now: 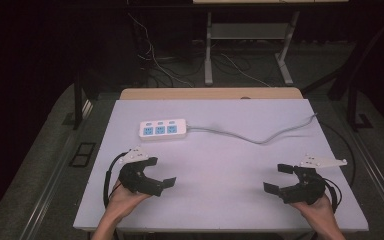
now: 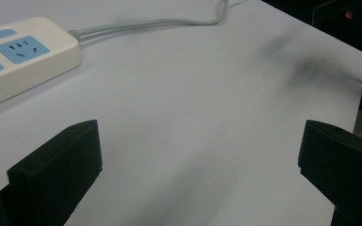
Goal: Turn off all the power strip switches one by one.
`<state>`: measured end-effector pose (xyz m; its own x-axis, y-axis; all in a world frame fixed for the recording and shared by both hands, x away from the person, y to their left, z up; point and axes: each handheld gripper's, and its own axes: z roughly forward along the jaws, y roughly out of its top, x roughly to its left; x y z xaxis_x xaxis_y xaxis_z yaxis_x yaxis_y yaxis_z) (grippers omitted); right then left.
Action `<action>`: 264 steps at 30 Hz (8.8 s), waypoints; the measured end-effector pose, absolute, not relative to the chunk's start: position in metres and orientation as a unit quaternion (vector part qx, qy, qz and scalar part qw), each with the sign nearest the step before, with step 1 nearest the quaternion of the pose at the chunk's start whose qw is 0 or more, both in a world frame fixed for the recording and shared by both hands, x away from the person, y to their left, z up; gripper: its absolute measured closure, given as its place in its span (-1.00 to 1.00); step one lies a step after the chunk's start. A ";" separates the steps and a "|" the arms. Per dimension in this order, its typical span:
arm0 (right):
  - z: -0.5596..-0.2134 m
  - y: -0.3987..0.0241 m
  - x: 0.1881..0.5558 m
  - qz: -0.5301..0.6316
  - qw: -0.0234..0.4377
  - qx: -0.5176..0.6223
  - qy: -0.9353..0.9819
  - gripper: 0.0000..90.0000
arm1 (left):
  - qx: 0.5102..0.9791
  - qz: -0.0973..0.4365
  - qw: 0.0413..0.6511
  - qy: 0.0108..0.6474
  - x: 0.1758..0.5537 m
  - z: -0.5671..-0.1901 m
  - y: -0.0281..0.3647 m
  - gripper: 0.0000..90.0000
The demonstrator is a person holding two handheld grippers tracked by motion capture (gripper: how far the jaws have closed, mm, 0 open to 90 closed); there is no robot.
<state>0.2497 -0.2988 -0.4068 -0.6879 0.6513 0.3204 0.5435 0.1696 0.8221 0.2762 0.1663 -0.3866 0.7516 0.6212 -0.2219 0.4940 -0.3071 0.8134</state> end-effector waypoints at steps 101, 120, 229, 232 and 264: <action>-0.408 -0.301 0.249 0.502 0.064 0.396 0.766 -0.99 | 0.845 0.118 0.366 0.371 0.416 -0.333 0.201 -0.46; -0.408 -0.303 0.249 0.502 0.069 0.400 0.764 -0.99 | 0.845 0.129 0.352 0.381 0.443 -0.331 0.200 0.60; -0.407 -0.306 0.247 0.506 0.082 0.407 0.756 -0.99 | 0.800 0.166 0.306 0.489 0.476 -0.405 0.201 0.99; -0.407 -0.307 0.247 0.506 0.082 0.408 0.755 -0.99 | 0.799 0.170 0.310 0.487 0.476 -0.400 0.201 0.99; -0.407 -0.307 0.248 0.507 0.081 0.407 0.756 -0.99 | 0.824 0.160 0.323 0.438 0.482 -0.373 0.172 0.99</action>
<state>0.2477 -0.3070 -0.4071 -0.6563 0.6965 0.2901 0.5325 0.1552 0.8321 0.4821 0.1722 -0.3731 0.5660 0.8242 -0.0197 0.6178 -0.4082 0.6720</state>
